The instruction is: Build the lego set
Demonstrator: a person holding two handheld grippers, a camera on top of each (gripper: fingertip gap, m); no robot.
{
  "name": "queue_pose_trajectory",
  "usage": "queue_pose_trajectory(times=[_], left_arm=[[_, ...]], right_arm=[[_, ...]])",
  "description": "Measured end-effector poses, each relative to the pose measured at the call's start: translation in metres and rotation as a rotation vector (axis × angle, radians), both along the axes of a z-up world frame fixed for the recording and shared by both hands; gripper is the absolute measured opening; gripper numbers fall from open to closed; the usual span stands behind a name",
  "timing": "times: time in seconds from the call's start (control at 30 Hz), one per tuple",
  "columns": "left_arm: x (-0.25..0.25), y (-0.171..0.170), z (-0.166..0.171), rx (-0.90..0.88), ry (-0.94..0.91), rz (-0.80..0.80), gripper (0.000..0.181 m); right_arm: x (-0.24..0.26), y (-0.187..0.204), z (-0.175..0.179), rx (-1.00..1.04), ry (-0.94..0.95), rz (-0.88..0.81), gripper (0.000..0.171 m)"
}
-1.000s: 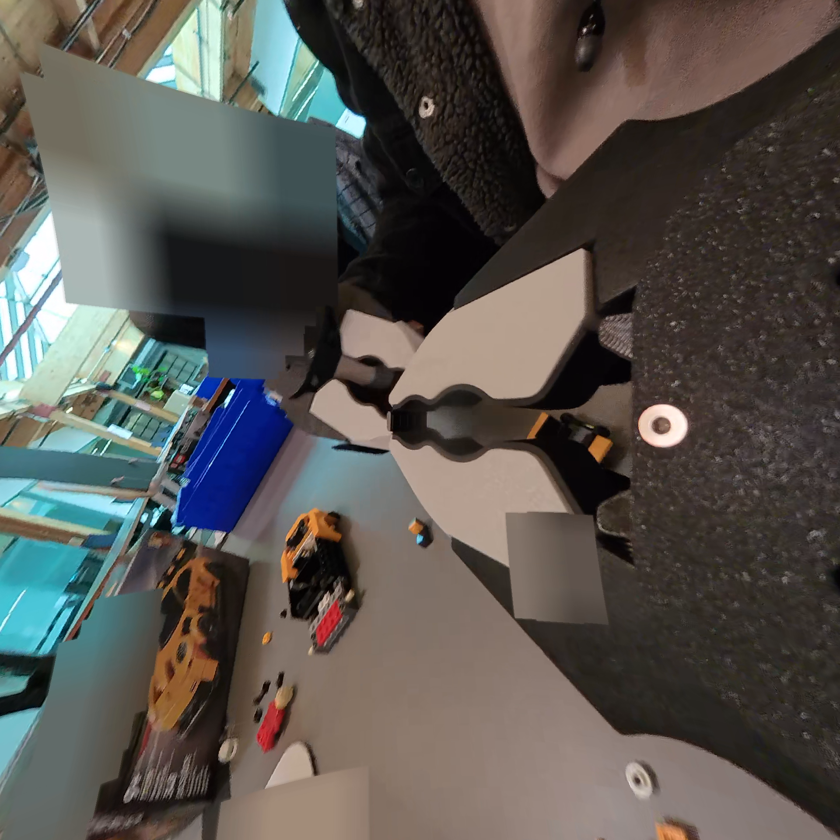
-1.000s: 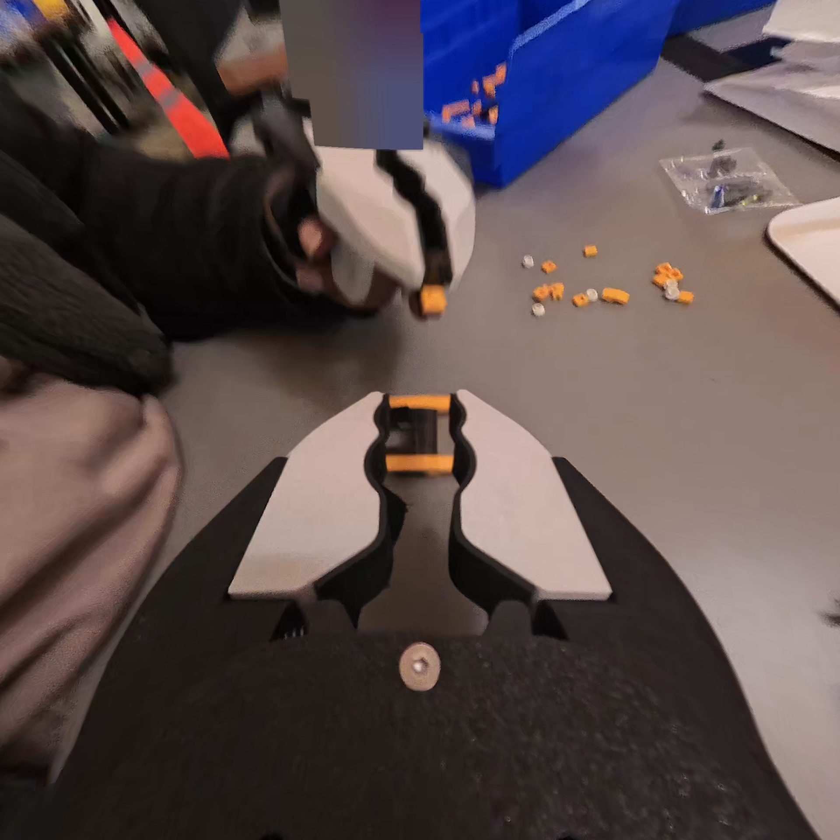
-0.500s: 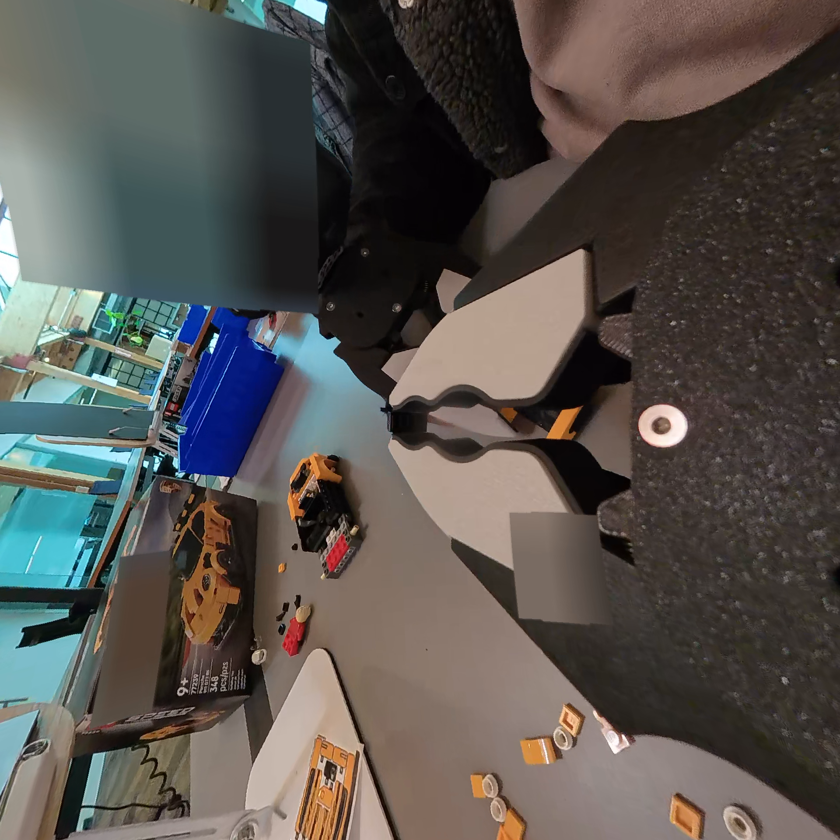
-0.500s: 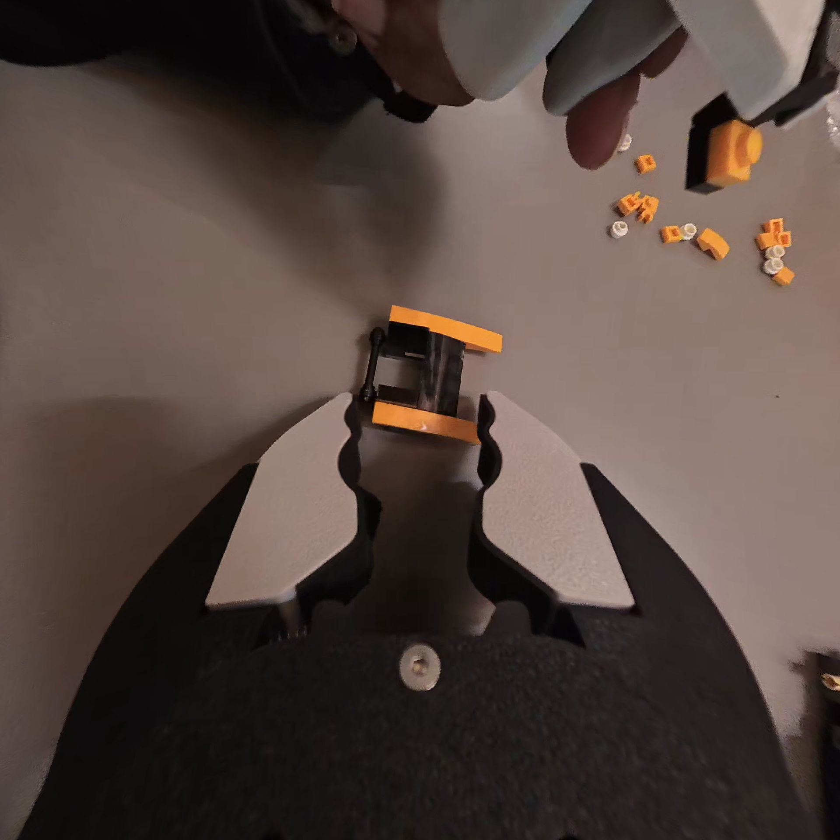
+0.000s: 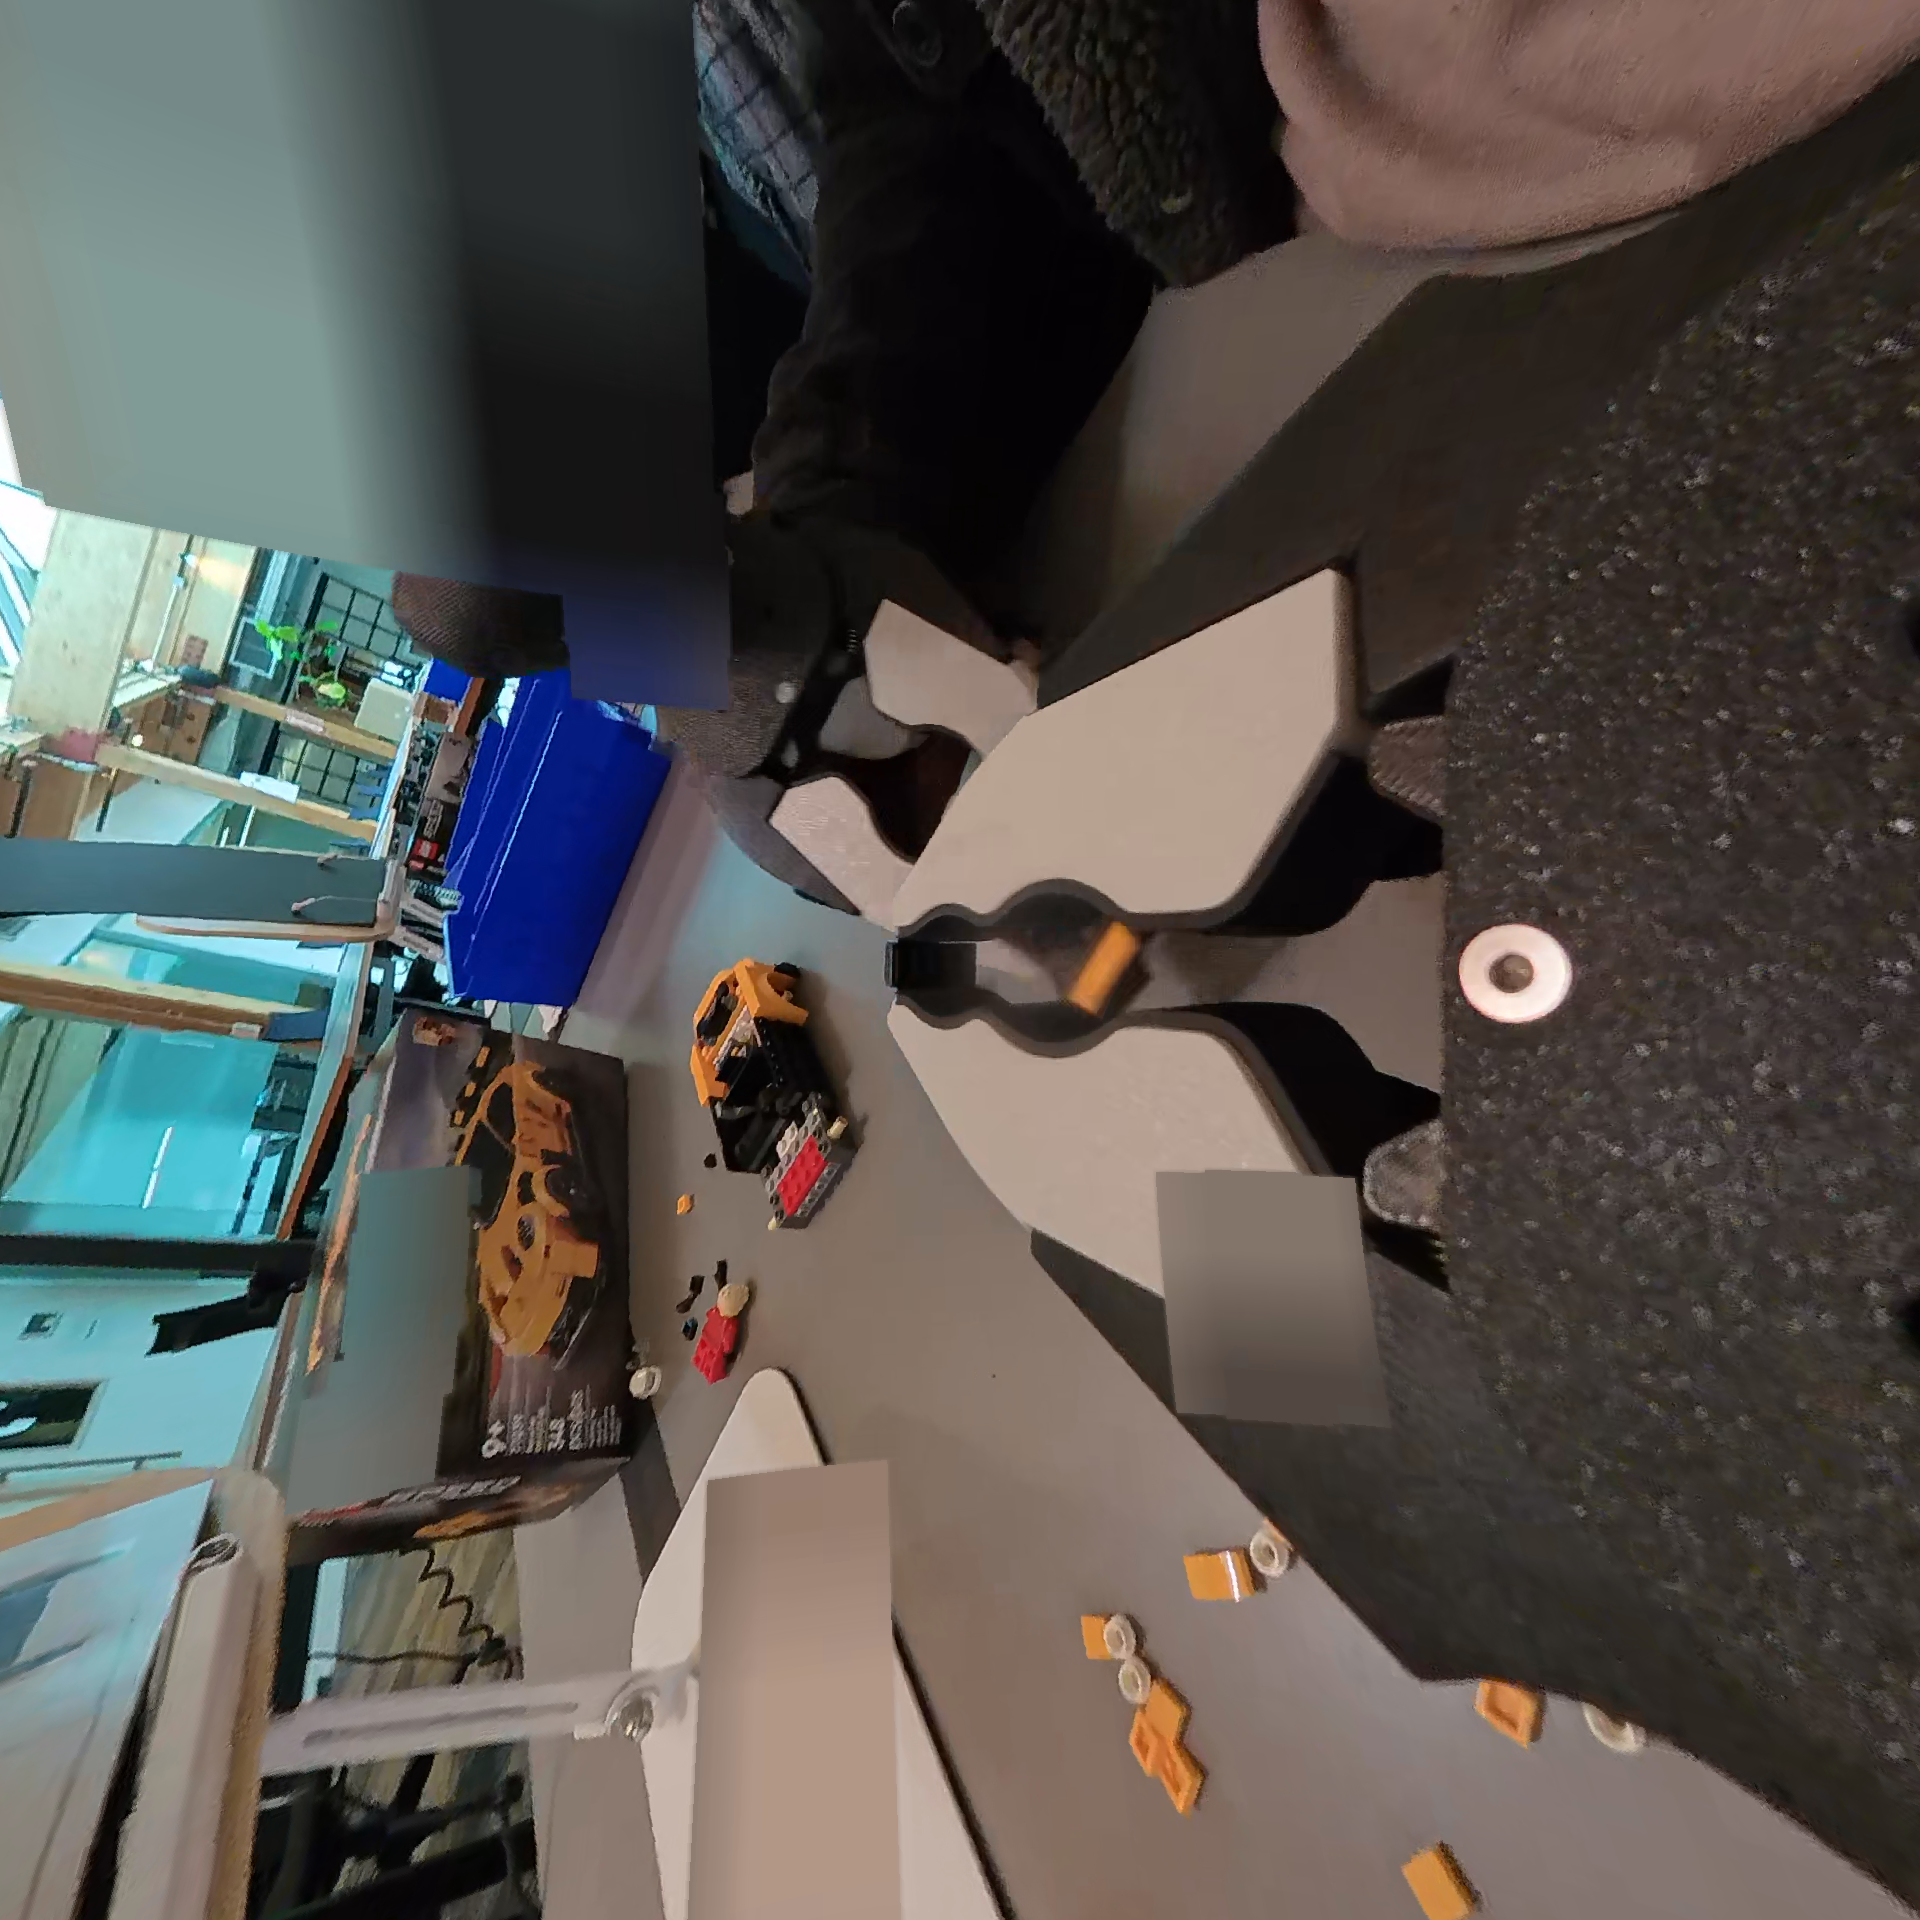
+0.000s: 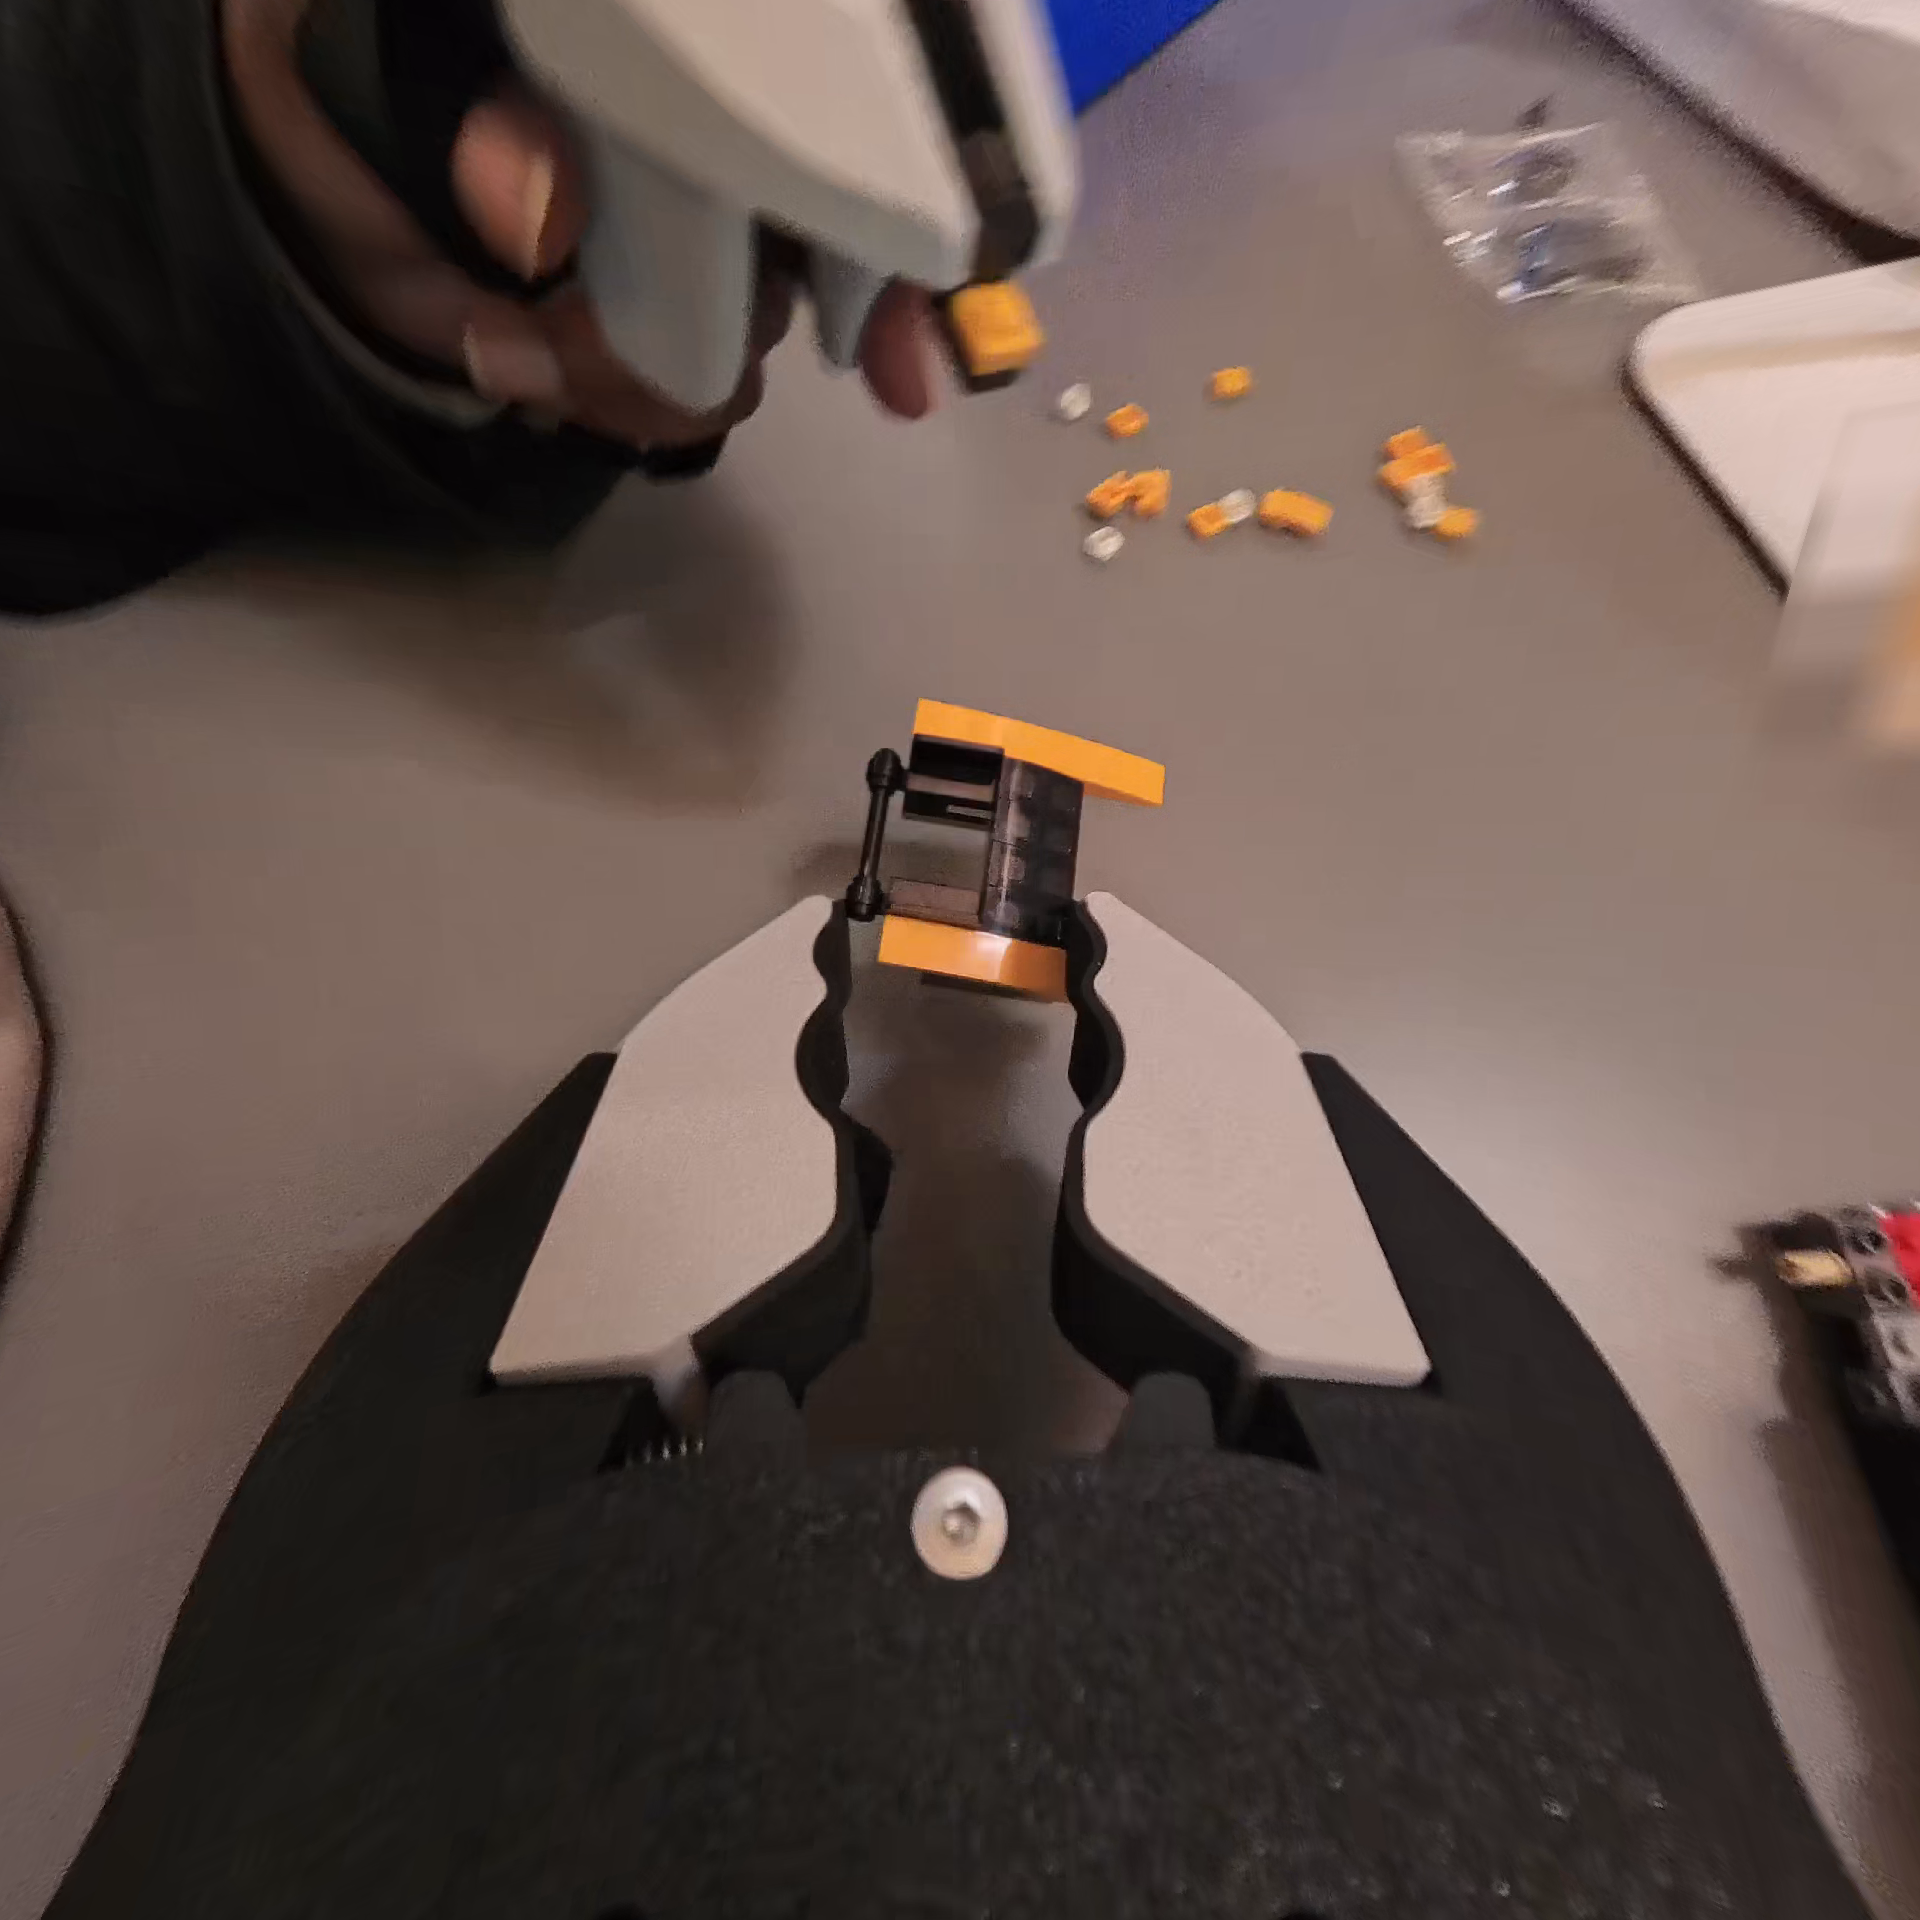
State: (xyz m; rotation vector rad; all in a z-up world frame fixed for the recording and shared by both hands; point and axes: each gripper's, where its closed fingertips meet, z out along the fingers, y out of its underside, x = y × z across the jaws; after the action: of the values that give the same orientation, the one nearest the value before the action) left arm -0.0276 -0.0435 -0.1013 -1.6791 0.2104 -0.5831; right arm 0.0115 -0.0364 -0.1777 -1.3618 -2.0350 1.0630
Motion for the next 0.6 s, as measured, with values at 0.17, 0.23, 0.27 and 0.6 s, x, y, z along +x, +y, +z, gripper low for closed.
queue_pose_trajectory(times=[0.17,0.23,0.27,0.6], left_arm=[[-0.003,0.002,0.001,0.037,0.083,0.049,0.007],[-0.001,0.003,-0.002,0.052,0.155,0.064,0.008],[0.001,0.003,-0.003,0.060,0.193,0.071,0.008],[0.009,0.005,-0.005,0.135,0.371,0.111,0.008]], right_arm=[[-0.006,0.032,0.043,-0.227,0.161,-0.171,0.040],[-0.006,0.039,0.059,-0.317,0.223,-0.210,0.040],[-0.006,0.040,0.064,-0.358,0.240,-0.222,0.040],[-0.012,0.011,0.065,-0.528,0.223,-0.145,0.040]])
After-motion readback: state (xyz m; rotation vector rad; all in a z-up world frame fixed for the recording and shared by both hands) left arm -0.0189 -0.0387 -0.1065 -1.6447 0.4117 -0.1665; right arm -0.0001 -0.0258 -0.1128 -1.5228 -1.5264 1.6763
